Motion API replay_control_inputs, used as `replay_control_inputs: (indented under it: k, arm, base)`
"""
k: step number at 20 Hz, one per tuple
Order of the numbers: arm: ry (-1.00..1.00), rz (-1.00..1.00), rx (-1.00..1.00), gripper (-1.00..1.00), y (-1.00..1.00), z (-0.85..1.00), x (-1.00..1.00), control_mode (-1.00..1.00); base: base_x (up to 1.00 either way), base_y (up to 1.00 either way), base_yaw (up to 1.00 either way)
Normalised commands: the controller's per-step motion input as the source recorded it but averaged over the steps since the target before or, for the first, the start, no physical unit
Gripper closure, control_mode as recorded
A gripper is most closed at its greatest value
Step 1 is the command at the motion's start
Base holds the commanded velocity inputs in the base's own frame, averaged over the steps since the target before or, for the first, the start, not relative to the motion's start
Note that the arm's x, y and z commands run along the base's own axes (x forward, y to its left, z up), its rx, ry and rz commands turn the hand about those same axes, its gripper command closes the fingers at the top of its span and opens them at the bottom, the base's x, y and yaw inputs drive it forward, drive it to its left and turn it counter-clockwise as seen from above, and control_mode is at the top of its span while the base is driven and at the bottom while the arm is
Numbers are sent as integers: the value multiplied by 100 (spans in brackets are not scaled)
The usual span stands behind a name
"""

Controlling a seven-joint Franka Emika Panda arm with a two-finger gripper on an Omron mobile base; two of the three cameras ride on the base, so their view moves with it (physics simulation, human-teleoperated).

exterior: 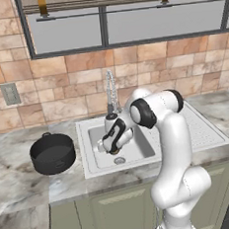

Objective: Dump the squash from the pot into the sink. Then turn on the water and wash the squash. Then turn off the water and put the squash back in the pot.

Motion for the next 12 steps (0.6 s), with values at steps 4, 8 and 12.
replay_control_inputs:
  k: [4, 8, 12]
  arm:
    - [-1, 0, 0, 100, 0, 9, -12, -100]
    - [0, 0, 0, 100, 0, 15, -20, -100]
    - [0, 0, 0, 100, 0, 18, -26, -100]
  base:
    - [0, 0, 0]
    - [0, 0, 0]
    - [0, 0, 0]
